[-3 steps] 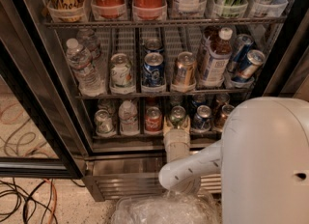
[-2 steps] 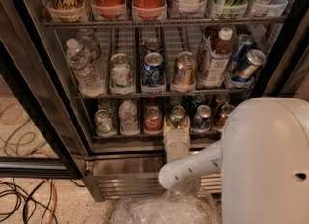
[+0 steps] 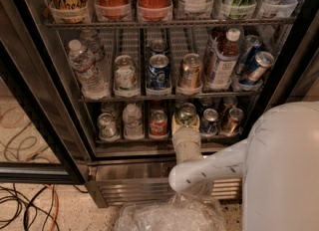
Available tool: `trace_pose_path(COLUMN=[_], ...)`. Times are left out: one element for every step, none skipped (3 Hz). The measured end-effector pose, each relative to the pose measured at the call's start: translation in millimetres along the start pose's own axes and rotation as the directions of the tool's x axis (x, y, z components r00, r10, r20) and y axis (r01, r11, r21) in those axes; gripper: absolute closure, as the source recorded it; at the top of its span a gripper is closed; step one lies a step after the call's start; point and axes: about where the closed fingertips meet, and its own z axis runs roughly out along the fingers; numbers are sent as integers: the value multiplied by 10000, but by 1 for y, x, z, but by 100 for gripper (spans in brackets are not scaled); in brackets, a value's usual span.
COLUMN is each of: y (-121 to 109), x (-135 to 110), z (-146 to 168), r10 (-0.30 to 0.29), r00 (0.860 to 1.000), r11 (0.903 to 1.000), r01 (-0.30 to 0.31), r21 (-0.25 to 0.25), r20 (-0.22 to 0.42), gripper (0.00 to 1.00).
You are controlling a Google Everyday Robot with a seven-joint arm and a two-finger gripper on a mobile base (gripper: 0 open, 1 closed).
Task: Pick green can from bottom shelf of fridge
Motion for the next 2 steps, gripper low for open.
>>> trace_pose_path(y=[1, 0], x=[-24, -27], z=[-12, -38], r10=[126, 283], r00=[9999, 9990], r11=[9993, 9914], r01=[-124, -324], r21=[-354, -1272], r20=[74, -339], gripper=[100, 100])
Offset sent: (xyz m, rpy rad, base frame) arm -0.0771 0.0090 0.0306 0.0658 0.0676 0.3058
